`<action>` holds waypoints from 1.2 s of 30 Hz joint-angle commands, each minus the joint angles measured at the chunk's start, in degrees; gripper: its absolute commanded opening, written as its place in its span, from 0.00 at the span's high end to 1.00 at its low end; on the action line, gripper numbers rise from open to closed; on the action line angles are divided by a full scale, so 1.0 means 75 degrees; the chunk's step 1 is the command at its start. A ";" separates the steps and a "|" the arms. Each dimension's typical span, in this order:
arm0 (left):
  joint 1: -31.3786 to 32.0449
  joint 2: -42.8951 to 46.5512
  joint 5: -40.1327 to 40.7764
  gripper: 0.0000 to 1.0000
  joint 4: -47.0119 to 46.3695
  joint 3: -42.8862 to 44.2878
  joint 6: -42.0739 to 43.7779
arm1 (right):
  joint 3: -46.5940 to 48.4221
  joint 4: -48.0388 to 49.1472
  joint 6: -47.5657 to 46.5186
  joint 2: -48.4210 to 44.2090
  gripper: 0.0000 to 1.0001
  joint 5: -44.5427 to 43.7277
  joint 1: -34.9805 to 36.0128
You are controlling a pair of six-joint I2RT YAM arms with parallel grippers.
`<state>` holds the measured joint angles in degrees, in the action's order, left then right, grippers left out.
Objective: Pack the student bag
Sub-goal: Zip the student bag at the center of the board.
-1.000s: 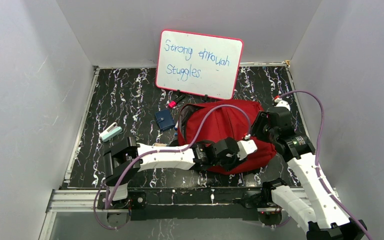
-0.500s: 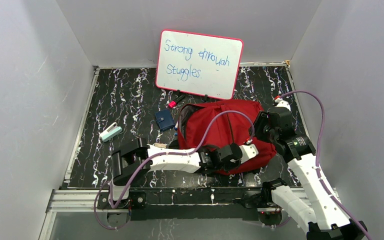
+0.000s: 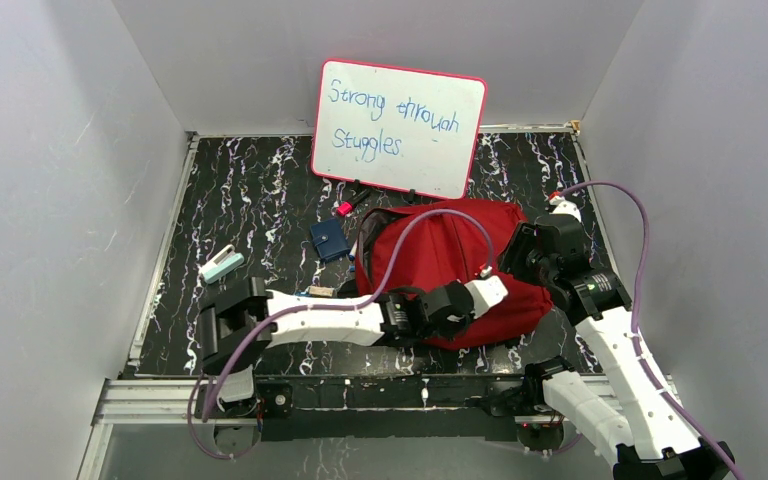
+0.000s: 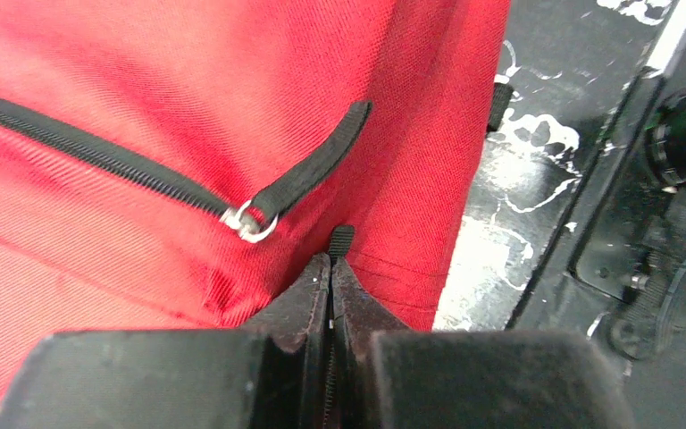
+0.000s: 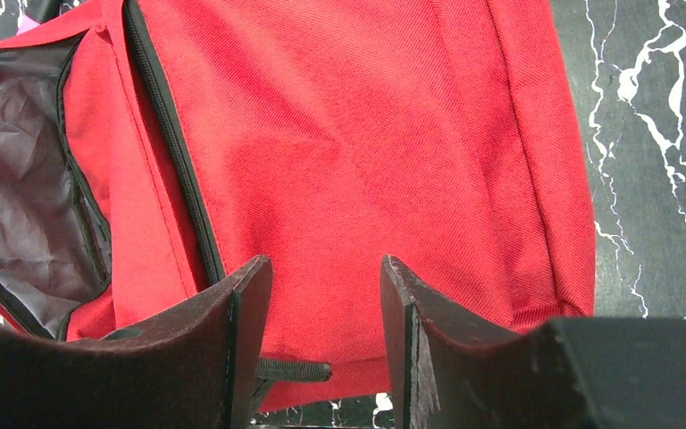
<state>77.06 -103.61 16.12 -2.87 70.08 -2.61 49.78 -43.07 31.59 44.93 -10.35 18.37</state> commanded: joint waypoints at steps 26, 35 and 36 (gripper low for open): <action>-0.0032 0.2366 0.0353 1.00 -0.0844 -0.1540 -0.0750 | -0.0945 -0.1195 0.2314 -0.1941 0.53 0.3850 -0.0030; -0.0032 0.2530 0.0292 0.89 -0.0906 -0.1646 -0.0753 | -0.2501 0.0373 0.3297 -0.2356 0.54 0.3662 -0.0034; -0.0032 0.2524 0.0274 0.89 -0.0912 -0.1650 -0.0762 | -0.2568 0.0404 0.3293 -0.2328 0.54 0.3565 -0.0028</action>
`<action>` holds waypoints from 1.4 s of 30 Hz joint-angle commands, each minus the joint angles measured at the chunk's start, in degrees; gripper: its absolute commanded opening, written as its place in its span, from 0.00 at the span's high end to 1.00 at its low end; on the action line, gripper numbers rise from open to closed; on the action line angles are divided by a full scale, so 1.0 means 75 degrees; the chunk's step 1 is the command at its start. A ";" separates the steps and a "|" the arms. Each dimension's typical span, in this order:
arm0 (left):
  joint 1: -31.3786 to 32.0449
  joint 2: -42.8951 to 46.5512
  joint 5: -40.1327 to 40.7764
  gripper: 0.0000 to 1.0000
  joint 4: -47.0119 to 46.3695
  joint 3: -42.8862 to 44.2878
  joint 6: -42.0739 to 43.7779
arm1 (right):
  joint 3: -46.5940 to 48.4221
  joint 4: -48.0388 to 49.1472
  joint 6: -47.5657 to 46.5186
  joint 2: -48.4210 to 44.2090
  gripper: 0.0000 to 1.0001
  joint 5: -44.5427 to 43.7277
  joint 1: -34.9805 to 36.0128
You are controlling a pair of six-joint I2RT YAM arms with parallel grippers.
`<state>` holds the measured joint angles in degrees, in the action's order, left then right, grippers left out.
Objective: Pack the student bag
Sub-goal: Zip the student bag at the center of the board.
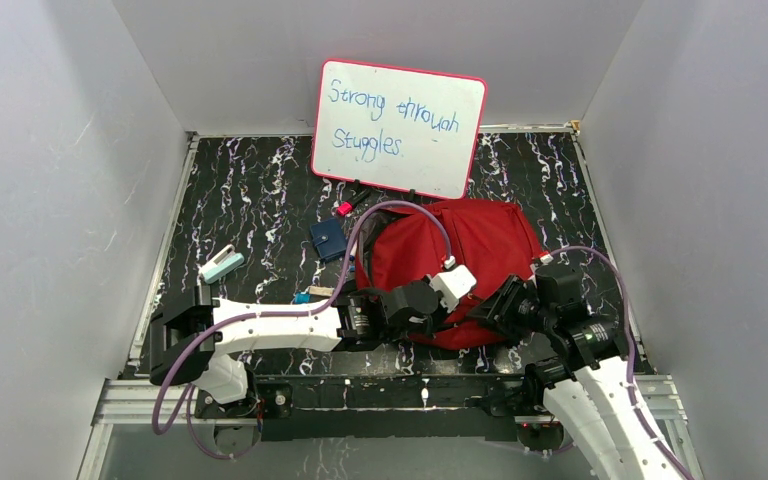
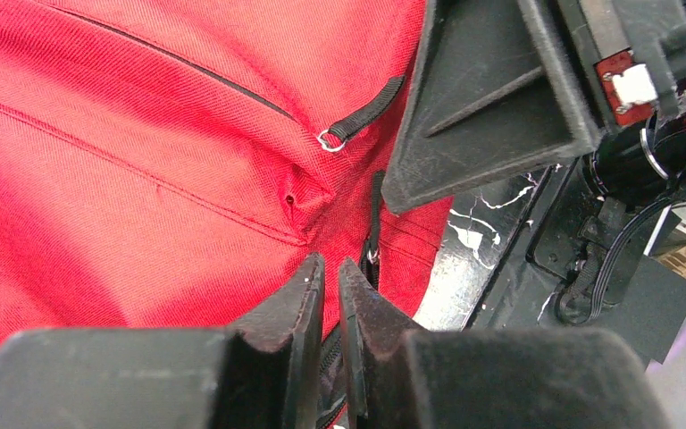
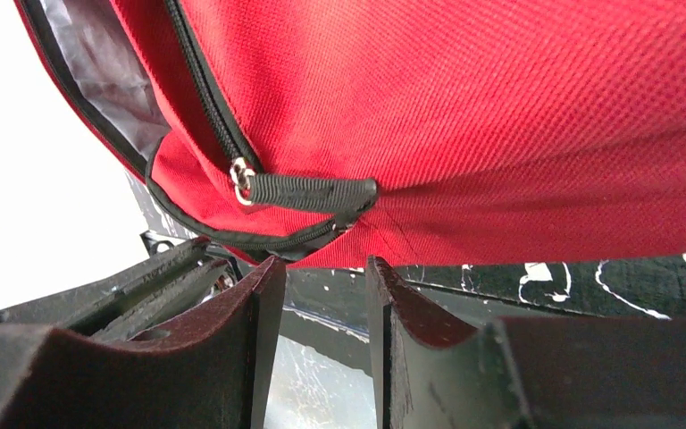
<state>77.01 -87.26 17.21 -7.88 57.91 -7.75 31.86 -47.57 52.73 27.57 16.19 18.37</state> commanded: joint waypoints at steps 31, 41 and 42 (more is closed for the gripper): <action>-0.0026 0.0140 -0.0433 0.90 -0.0238 0.0134 -0.0127 | -0.0776 0.1208 0.0625 -0.0216 0.91 -0.0331 -0.0027; -0.0029 0.0187 -0.1298 0.66 -0.0532 0.0146 -0.0174 | -0.0692 0.1597 0.0120 -0.0747 1.00 0.0503 -0.0026; -0.0028 0.0176 -0.1378 0.62 -0.0558 0.0148 -0.0189 | -0.0705 0.1739 0.0059 -0.0734 1.00 0.0602 -0.0031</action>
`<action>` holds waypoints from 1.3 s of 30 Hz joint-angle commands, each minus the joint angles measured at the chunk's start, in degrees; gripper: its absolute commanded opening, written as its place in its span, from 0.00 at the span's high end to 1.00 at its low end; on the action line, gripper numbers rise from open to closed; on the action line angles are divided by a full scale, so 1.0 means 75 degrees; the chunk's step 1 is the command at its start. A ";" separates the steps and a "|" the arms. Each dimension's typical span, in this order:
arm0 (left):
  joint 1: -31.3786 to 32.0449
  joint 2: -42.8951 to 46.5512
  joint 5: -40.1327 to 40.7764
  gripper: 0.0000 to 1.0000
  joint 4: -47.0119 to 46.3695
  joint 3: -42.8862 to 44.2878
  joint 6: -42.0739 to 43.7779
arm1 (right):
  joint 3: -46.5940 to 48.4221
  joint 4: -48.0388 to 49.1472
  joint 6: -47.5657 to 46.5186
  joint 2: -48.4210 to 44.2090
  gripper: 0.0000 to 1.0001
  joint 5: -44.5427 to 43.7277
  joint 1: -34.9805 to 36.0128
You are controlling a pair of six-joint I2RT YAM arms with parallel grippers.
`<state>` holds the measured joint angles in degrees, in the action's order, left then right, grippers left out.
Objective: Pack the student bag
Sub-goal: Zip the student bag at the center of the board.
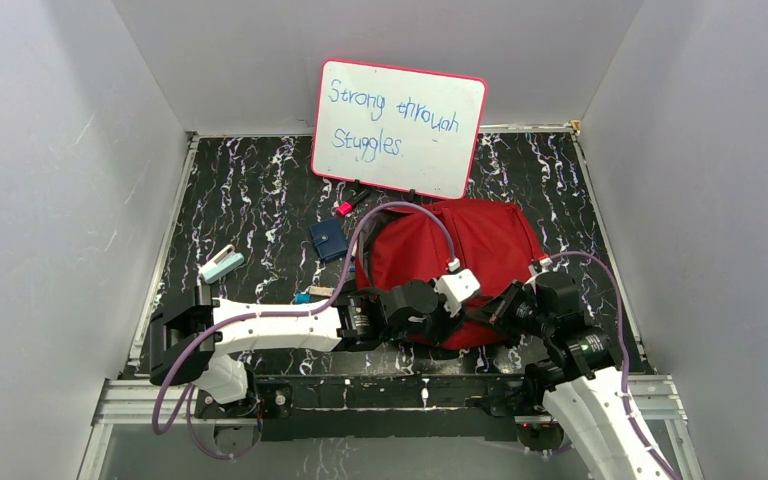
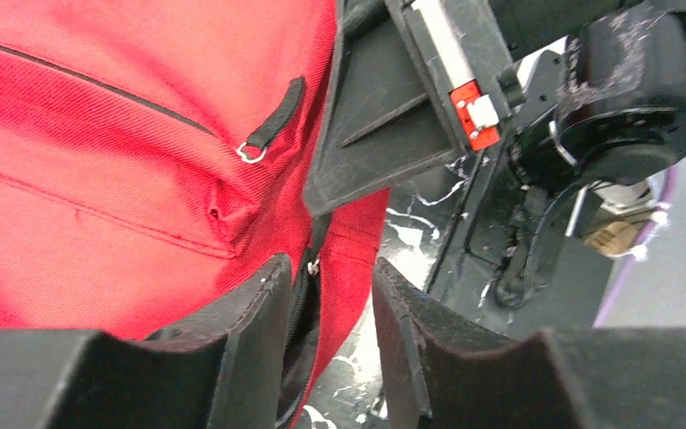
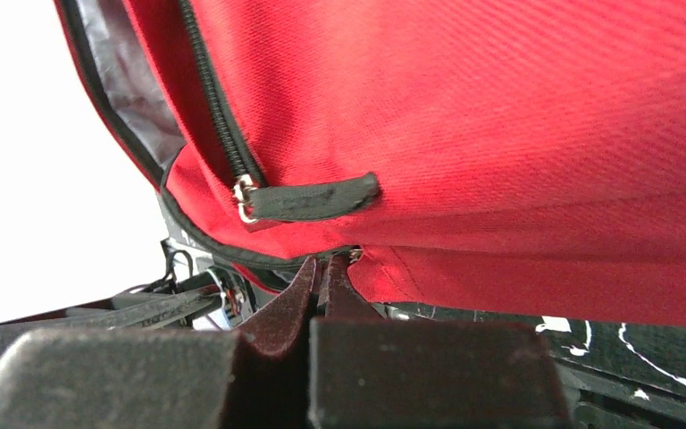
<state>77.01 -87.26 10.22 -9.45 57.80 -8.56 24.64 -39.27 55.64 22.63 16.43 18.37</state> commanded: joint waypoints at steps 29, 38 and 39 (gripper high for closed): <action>-0.0026 0.0482 -0.0082 0.51 -0.2126 -0.1063 0.0305 | 0.0988 0.1442 -0.1594 -0.0003 1.00 0.1441 -0.0026; -0.0031 0.0197 0.0530 0.51 -0.2728 -0.1267 -0.0094 | 0.1108 0.1443 -0.1524 0.0023 1.00 0.1476 -0.0024; -0.0027 0.0162 0.0516 0.51 -0.2789 -0.1246 -0.0119 | 0.1114 0.1445 -0.1524 0.0027 1.00 0.1479 -0.0031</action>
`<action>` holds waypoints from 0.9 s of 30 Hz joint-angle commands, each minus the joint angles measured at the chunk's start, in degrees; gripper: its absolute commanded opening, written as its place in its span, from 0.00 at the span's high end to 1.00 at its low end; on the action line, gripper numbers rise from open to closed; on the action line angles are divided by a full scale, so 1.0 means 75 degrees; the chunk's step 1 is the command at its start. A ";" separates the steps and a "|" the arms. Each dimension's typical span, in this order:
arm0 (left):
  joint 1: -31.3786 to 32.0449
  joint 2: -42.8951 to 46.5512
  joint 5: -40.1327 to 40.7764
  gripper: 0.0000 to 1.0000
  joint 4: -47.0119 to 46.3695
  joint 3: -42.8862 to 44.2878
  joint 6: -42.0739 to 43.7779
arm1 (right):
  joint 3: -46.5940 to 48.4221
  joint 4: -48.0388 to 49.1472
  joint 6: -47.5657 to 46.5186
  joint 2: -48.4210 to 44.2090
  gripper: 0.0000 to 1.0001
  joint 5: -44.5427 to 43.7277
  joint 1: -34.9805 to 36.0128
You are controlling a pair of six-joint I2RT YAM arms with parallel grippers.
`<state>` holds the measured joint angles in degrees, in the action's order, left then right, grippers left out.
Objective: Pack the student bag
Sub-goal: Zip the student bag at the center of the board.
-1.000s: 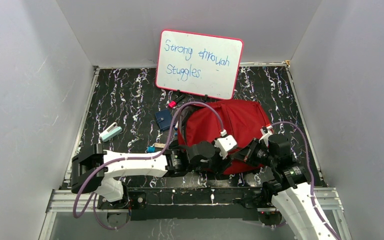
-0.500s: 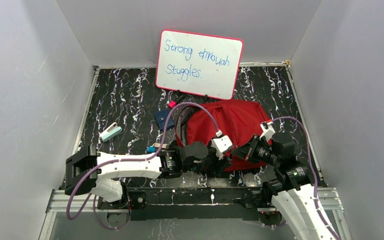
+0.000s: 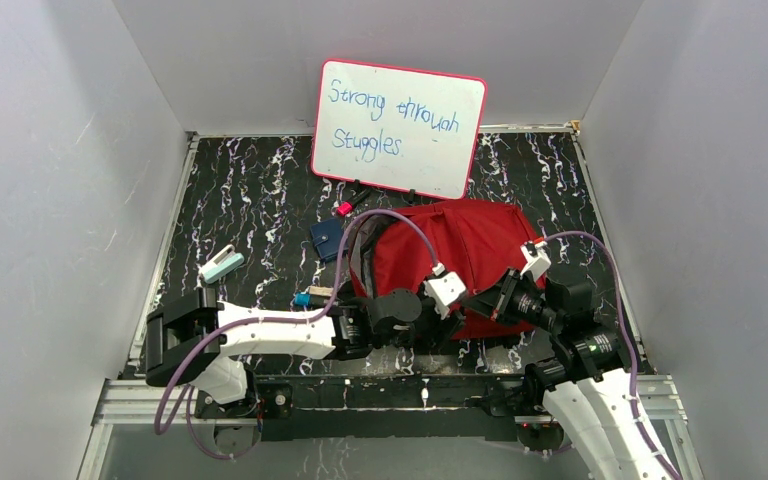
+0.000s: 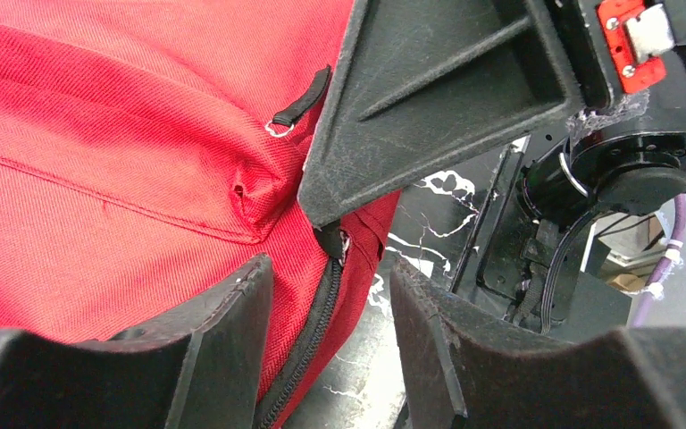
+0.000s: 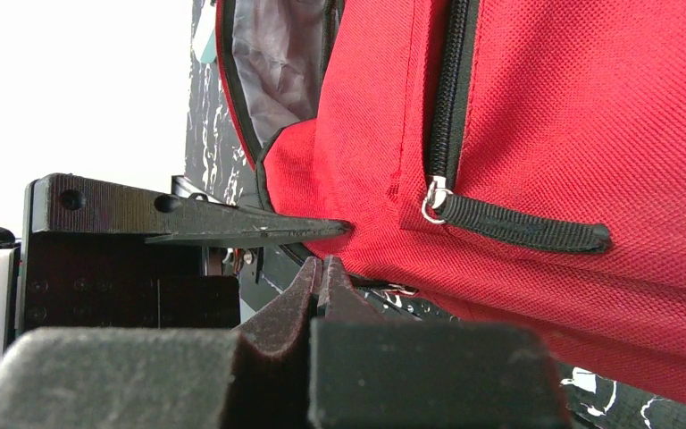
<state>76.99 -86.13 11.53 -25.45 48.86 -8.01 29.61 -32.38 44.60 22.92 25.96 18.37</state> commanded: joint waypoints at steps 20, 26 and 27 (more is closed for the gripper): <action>-0.0172 -0.0525 0.0483 0.72 -0.1529 0.0102 -0.0811 | 0.0449 0.0398 0.0018 -0.0033 1.00 0.0167 -0.0035; -0.0222 -0.0564 0.0267 0.79 -0.1697 0.0135 -0.1129 | 0.0418 0.0355 0.0027 -0.0037 1.00 0.0141 -0.0035; -0.0222 -0.0579 0.0241 0.84 -0.1693 0.0141 -0.1159 | 0.0416 0.0356 0.0030 -0.0043 1.00 0.0143 -0.0034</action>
<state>75.79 -90.50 13.47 -34.89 48.60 -14.68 29.95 -32.51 44.77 22.96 26.04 18.37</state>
